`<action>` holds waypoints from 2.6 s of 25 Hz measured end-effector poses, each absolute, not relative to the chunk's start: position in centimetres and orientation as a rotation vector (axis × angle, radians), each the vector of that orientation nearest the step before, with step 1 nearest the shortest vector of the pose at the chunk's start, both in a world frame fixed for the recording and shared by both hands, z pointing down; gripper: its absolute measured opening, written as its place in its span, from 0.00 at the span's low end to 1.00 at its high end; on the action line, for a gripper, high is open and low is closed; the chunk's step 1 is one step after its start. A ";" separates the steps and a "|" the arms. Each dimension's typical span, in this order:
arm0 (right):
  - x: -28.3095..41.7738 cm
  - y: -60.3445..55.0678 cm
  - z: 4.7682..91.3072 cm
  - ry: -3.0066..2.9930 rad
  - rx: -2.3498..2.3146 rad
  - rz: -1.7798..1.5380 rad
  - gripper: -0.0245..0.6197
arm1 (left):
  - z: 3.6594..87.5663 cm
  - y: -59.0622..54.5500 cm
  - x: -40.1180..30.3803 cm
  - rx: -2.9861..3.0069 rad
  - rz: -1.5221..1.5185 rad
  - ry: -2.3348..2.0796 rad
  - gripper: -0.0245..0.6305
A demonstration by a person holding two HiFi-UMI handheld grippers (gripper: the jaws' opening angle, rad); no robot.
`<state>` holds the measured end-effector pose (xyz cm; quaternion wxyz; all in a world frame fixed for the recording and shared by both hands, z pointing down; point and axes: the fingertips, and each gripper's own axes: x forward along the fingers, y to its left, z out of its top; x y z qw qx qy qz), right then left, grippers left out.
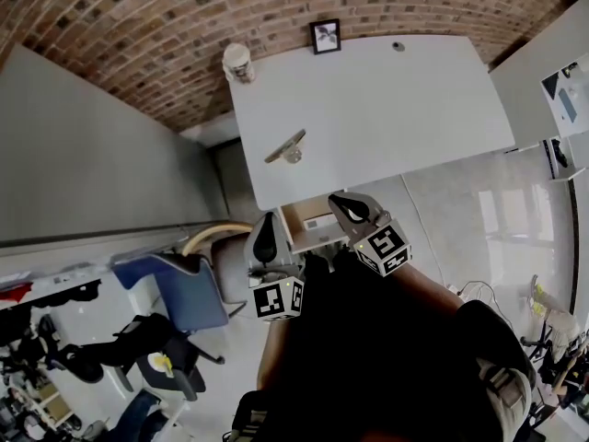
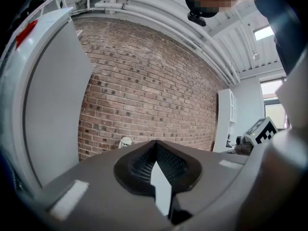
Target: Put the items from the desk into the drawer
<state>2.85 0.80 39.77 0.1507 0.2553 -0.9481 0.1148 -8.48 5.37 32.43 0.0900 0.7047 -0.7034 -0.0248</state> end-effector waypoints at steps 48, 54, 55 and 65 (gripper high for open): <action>-4.2 -8.2 52.8 -2.476 0.747 0.461 0.33 | 34.4 5.4 -12.3 1.966 -0.083 -2.099 0.06; -5.8 -10.8 57.5 -2.384 0.757 0.485 0.36 | 35.2 4.6 -13.8 1.938 -0.079 -2.097 0.06; -6.1 -11.2 58.3 -2.367 0.759 0.495 0.36 | 35.4 4.5 -14.0 1.934 -0.080 -2.097 0.06; -7.8 -13.7 64.8 -2.232 0.750 0.553 0.44 | 36.6 3.5 -16.3 1.892 -0.050 -2.105 0.06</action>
